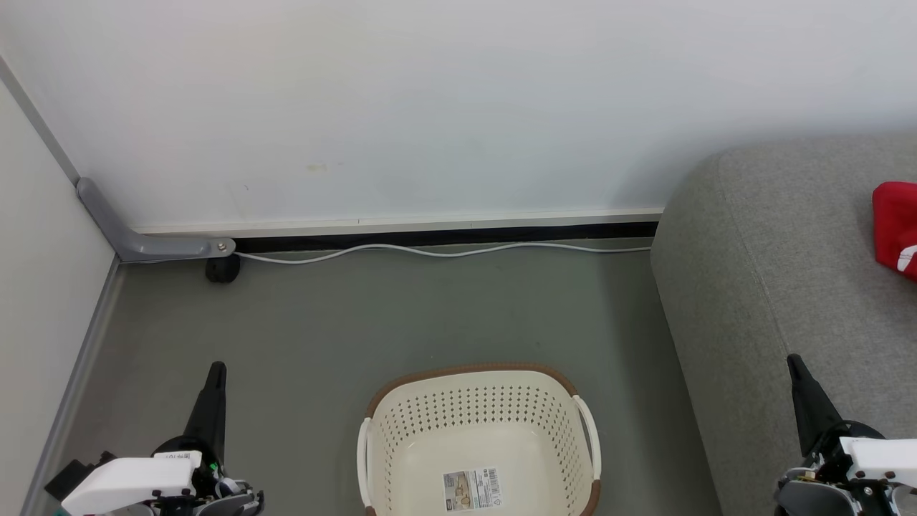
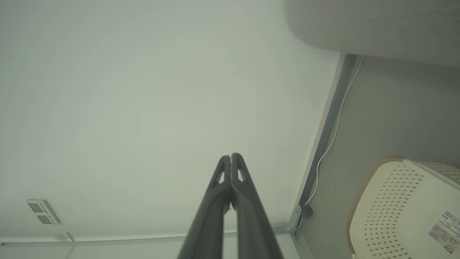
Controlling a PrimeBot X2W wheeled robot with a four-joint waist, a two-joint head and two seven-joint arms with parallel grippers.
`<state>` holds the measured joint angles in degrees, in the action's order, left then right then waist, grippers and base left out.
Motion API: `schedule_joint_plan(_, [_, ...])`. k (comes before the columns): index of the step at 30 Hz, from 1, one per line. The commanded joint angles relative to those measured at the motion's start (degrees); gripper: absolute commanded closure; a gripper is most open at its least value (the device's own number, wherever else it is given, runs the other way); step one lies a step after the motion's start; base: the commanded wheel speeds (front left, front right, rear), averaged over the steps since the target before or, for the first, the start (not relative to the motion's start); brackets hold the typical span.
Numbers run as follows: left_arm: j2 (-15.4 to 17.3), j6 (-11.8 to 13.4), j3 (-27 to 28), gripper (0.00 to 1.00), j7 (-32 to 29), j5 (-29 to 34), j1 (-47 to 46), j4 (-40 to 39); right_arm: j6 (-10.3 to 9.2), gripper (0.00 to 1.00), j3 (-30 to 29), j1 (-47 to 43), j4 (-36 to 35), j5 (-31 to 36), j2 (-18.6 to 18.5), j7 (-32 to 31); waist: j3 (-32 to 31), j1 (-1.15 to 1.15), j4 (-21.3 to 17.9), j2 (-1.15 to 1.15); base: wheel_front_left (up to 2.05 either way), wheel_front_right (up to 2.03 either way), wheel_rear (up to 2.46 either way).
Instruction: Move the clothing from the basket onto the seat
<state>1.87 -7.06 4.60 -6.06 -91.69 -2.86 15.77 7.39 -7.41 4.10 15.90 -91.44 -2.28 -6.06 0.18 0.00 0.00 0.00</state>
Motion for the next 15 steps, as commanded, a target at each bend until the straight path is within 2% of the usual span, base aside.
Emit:
schedule_joint_plan(1, [1.0, -0.4, 1.9, 1.00, -0.4, -0.5, -3.3, -1.7, 0.10, 1.00, 0.9, 2.1, -1.9, -0.7, -0.6, -0.4, 0.0, 0.00, 0.0, 0.00, 0.00, 0.00, 0.00])
schedule_joint_plan(15, [1.0, -0.4, 1.9, 1.00, -0.4, -0.5, -3.3, -1.7, 0.10, 1.00, 0.9, 2.1, -1.9, -0.7, -0.6, -0.4, 0.0, 0.00, 0.0, 0.00, 0.00, 0.00, 0.00])
